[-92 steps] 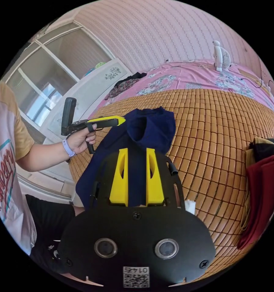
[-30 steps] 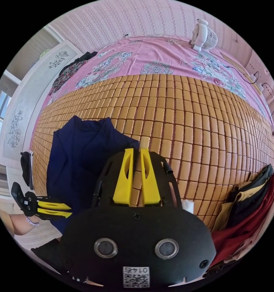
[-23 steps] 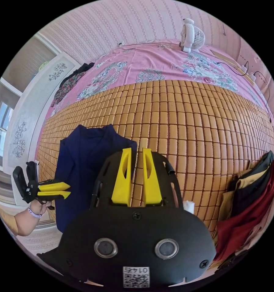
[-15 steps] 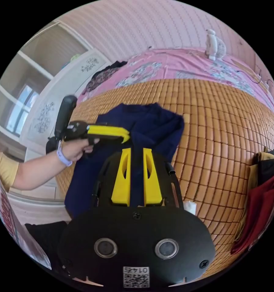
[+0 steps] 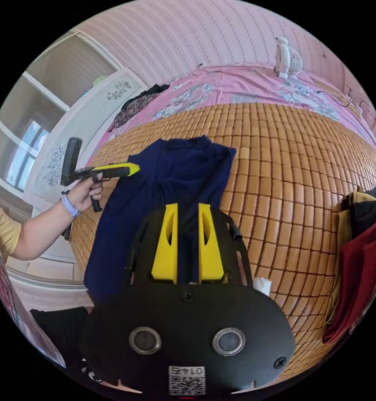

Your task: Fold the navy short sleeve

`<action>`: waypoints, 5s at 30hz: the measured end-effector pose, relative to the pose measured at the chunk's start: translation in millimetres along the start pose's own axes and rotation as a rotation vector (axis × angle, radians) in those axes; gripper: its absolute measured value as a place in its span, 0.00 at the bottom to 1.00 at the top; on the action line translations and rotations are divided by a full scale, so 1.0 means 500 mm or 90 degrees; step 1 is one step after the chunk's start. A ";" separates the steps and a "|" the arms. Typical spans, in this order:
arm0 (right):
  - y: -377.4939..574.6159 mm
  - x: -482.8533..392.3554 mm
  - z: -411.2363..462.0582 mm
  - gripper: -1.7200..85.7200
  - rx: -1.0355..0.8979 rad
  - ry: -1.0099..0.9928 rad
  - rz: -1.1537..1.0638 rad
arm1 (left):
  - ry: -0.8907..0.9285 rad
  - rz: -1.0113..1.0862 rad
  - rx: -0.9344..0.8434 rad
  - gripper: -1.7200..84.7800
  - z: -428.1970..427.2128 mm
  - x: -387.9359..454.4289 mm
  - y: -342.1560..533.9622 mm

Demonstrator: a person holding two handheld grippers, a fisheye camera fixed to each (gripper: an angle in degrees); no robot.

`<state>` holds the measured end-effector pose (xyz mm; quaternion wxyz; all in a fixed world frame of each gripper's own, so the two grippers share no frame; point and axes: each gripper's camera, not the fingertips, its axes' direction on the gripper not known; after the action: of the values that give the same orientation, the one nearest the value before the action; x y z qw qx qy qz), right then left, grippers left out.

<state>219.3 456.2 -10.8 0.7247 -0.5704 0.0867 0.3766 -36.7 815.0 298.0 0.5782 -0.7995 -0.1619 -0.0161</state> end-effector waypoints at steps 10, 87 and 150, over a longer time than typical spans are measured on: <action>-0.135 0.098 0.083 0.08 -0.042 0.028 0.090 | -0.110 -0.056 -0.022 0.11 -0.020 -0.137 0.052; 0.666 -0.391 -0.098 0.11 -0.180 0.114 -0.086 | -0.067 -0.022 -0.056 0.09 -0.290 0.426 1.007; 0.665 -0.821 -0.165 0.07 -0.059 0.223 -0.304 | -0.072 0.148 0.226 0.12 -0.345 0.839 1.259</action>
<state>-258.0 220.9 -63.7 0.7399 -0.6636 0.0562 0.0948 563.0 579.8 -134.1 0.6979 -0.6980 -0.1008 0.1246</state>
